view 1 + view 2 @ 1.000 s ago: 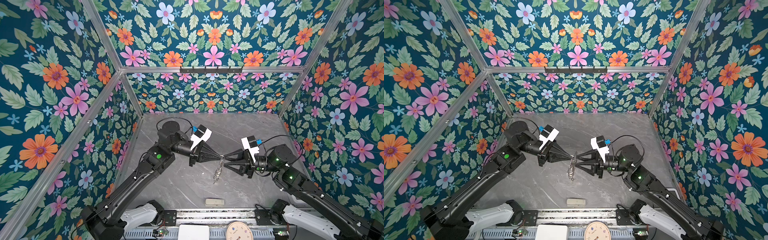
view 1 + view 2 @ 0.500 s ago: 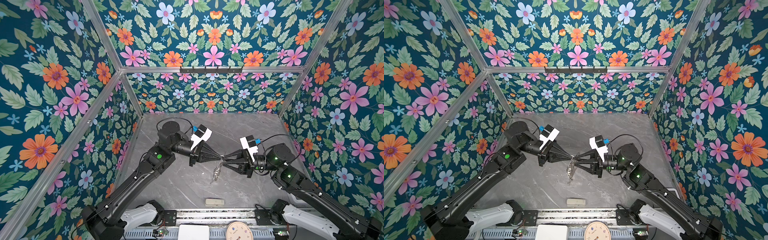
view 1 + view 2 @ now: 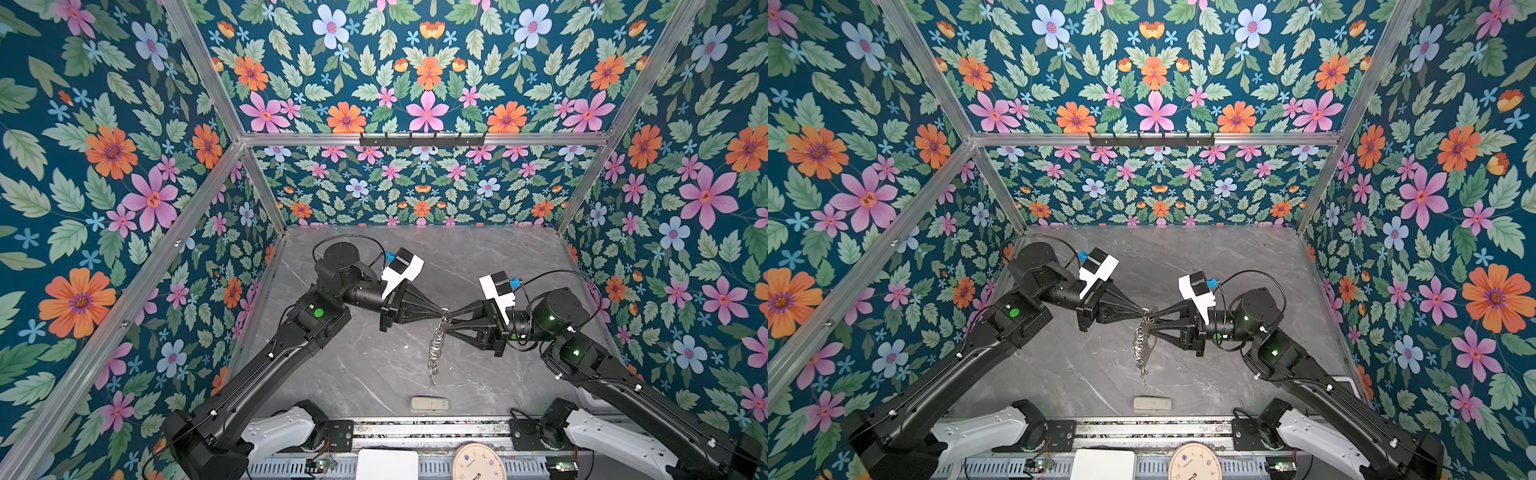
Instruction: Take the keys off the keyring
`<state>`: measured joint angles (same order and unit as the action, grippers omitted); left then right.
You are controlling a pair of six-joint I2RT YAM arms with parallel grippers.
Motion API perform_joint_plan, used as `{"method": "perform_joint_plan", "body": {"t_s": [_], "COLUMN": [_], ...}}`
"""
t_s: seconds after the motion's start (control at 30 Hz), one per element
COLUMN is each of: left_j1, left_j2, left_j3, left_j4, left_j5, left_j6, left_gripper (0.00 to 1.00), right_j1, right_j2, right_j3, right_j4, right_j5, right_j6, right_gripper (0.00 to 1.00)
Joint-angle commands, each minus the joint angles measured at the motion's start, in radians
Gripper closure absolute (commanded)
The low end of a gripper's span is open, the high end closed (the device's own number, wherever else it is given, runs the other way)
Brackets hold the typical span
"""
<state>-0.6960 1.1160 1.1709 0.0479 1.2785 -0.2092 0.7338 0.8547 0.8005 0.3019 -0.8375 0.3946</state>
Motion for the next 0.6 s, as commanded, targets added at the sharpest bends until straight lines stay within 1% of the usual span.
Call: {"method": "perform_joint_plan", "body": {"t_s": [0.0, 0.17, 0.4, 0.43, 0.53, 0.57], "left_j1": [0.003, 0.004, 0.007, 0.008, 0.009, 0.009], "left_j2": [-0.004, 0.001, 0.001, 0.001, -0.002, -0.002], "left_j3": [0.002, 0.000, -0.001, -0.002, -0.002, -0.002], "left_j4": [0.014, 0.014, 0.008, 0.006, 0.007, 0.007], "left_j5": [-0.019, -0.025, -0.034, -0.034, -0.029, -0.027], "left_j6": [0.006, 0.006, 0.009, 0.010, 0.010, 0.009], "left_gripper": [1.00, 1.00, 1.00, 1.00, 1.00, 1.00], "right_j1": [0.002, 0.004, 0.005, 0.004, 0.004, 0.005], "right_j2": [-0.010, -0.003, -0.011, -0.018, -0.031, -0.031], "right_j3": [-0.004, 0.003, 0.003, 0.001, -0.004, -0.002], "right_j4": [0.063, 0.081, 0.079, 0.076, 0.066, 0.062], "right_j5": [-0.017, -0.026, -0.010, -0.007, -0.009, -0.009], "right_j6": [0.016, 0.027, 0.022, 0.020, 0.012, 0.011], "right_gripper": [0.69, 0.72, 0.75, 0.75, 0.68, 0.68]}}
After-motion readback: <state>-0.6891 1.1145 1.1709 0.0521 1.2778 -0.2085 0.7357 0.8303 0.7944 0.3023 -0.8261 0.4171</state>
